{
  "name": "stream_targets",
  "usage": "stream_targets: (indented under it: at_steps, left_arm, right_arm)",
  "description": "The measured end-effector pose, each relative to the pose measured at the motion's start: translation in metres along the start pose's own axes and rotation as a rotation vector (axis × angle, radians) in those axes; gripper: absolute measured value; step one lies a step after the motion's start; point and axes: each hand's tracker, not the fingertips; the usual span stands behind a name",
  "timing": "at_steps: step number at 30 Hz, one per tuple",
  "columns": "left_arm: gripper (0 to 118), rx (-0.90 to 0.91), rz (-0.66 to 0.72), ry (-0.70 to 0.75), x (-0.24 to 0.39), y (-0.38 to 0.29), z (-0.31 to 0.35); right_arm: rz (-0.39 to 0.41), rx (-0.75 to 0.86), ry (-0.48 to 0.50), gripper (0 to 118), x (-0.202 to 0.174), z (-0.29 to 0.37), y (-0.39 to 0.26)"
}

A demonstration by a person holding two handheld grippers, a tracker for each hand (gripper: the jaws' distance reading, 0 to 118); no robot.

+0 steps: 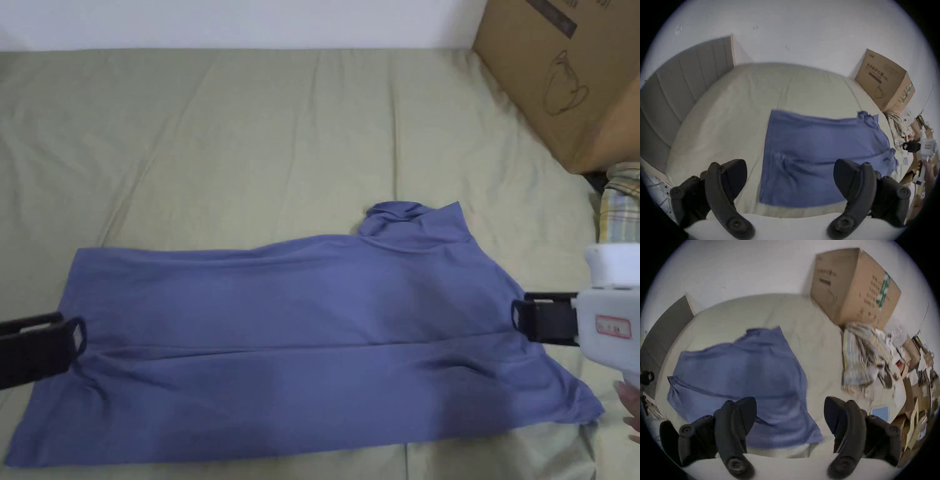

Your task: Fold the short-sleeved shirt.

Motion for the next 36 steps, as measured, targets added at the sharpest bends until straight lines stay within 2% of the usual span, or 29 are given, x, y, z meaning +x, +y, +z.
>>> stream_targets:
  at_steps: [1, 2, 3, 4, 5, 6, 8, 10, 12, 14, 15, 16, 17, 18, 19, 20, 21, 25, 29, 31, 32, 33, 34, 36]
  left_arm:
    - [106, 0.018, -0.018, 0.002, 0.018, 0.003, 0.004]
    - [94, 0.041, -0.032, -0.004, 0.036, 0.005, 0.007]
    - [61, 0.047, -0.038, -0.005, 0.002, 0.013, -0.002]
    - [29, 0.042, -0.041, -0.01, 0.012, 0.015, -0.005]
    - [2, 0.029, -0.041, -0.02, 0.021, 0.018, -0.009]
    - [0, 0.019, -0.036, -0.02, 0.028, 0.019, -0.011]
    - [0, -0.012, -0.034, -0.077, 0.01, 0.028, -0.021]
    - [0, -0.034, -0.041, -0.051, 0.009, 0.043, -0.036]
    - [0, -0.113, -0.08, -0.073, -0.022, 0.067, -0.071]
    - [0, -0.18, -0.085, -0.02, -0.036, 0.084, -0.107]
    - [5, -0.202, -0.077, -0.018, -0.053, 0.095, -0.127]
    - [19, -0.221, -0.058, 0.001, -0.061, 0.102, -0.145]
    - [49, -0.225, -0.039, -0.004, -0.069, 0.108, -0.162]
    - [96, -0.231, -0.027, -0.01, -0.075, 0.112, -0.176]
    - [117, -0.264, -0.006, 0.004, -0.087, 0.115, -0.193]
    - [117, -0.288, 0.003, 0.013, -0.091, 0.115, -0.209]
    - [113, -0.289, -0.01, 0.014, -0.093, 0.113, -0.216]
    - [113, -0.35, -0.1, 0.071, -0.096, 0.109, -0.261]
    - [111, -0.348, -0.208, 0.01, -0.087, 0.097, -0.276]
    - [77, -0.351, -0.218, -0.078, -0.084, 0.097, -0.267]
    - [67, -0.324, -0.236, -0.059, -0.081, 0.098, -0.259]
    - [25, -0.316, -0.236, -0.076, -0.079, 0.101, -0.251]
    - [0, -0.308, -0.224, -0.099, -0.075, 0.102, -0.245]
    - [0, -0.255, -0.199, -0.112, -0.076, 0.112, -0.214]
  right_arm:
    - [0.0, 0.021, 0.029, 92, -0.008, 0.002, 0.006]
    - [-0.011, 0.044, 0.058, 91, -0.017, 0.002, 0.012]
    - [-0.024, 0.061, 0.082, 78, -0.023, 0.003, 0.016]
    - [-0.043, 0.073, 0.125, 52, -0.028, -0.001, 0.02]
    - [-0.058, 0.077, 0.154, 16, -0.034, -0.004, 0.024]
    - [-0.058, 0.068, 0.159, 1, -0.038, -0.007, 0.028]
    - [-0.04, 0.067, 0.181, 1, -0.047, -0.013, 0.031]
    - [-0.012, 0.062, 0.178, 1, -0.053, -0.017, 0.035]
    - [0.007, 0.068, 0.182, 1, -0.056, -0.019, 0.038]
    - [0.028, 0.055, 0.169, 1, -0.056, -0.024, 0.04]
    - [0.031, 0.051, 0.165, 1, -0.055, -0.027, 0.039]
    - [0.029, 0.048, 0.164, 1, -0.054, -0.028, 0.041]
    - [0.022, 0.042, 0.166, 1, -0.052, -0.03, 0.04]
    - [0.013, 0.032, 0.17, 1, -0.049, -0.033, 0.038]
    - [0.001, 0.013, 0.174, 1, -0.047, -0.038, 0.036]
    - [-0.006, -0.007, 0.176, 1, -0.045, -0.041, 0.037]
    - [-0.01, -0.02, 0.176, 1, -0.042, -0.045, 0.034]
    - [-0.015, -0.061, 0.141, 1, -0.033, -0.06, 0.027]
    - [-0.074, -0.094, 0.139, 1, -0.018, -0.076, 0.025]
    - [-0.091, -0.101, 0.18, 1, -0.01, -0.091, 0.029]
    - [-0.076, -0.107, 0.185, 1, -0.006, -0.098, 0.036]
    - [-0.052, -0.118, 0.183, 1, -0.003, -0.106, 0.045]
    - [-0.035, -0.124, 0.182, 1, -0.001, -0.113, 0.053]
    - [-0.034, -0.117, 0.194, 1, 0.005, -0.126, 0.076]
